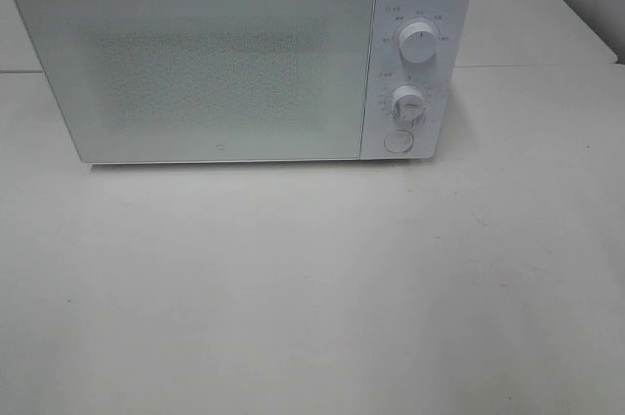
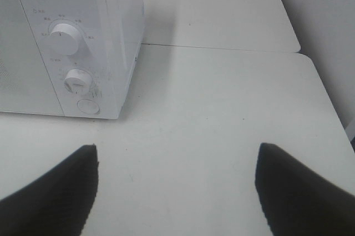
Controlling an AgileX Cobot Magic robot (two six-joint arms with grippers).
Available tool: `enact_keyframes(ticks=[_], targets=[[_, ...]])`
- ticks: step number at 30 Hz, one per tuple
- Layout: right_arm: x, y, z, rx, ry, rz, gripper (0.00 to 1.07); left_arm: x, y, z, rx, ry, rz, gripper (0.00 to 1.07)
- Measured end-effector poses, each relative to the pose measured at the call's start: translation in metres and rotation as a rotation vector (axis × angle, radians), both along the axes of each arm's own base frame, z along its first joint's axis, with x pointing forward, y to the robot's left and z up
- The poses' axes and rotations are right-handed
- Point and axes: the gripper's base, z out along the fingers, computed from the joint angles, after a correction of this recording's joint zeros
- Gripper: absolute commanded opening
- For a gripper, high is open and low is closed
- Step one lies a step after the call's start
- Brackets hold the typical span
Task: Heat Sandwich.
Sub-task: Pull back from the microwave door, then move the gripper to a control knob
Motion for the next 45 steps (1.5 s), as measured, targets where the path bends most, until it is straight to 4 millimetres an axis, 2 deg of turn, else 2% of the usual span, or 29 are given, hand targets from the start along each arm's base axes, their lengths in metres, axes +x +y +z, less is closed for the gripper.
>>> enact_keyframes(ticks=[17,25,27,30,37,38,45], targets=[[0.056,0.006,-0.012,0.016,-0.01,0.015,0.75,0.0,0.0,0.0,0.0,0.0,0.0,0.98],[0.083,0.01,-0.022,0.068,-0.071,0.008,0.75,0.0,0.0,0.0,0.0,0.0,0.0,0.98],[0.085,0.01,-0.024,0.07,-0.093,0.011,0.75,0.0,0.0,0.0,0.0,0.0,0.0,0.98],[0.088,0.011,-0.041,0.08,-0.158,0.024,0.75,0.0,0.0,0.0,0.0,0.0,0.0,0.98],[0.087,0.012,-0.063,0.093,-0.25,0.039,0.75,0.0,0.0,0.0,0.0,0.0,0.0,0.98],[0.087,0.012,-0.07,0.11,-0.268,0.029,0.75,0.0,0.0,0.0,0.0,0.0,0.0,0.98],[0.085,0.006,-0.087,0.182,-0.325,-0.053,0.75,0.0,0.0,0.0,0.0,0.0,0.0,0.98]])
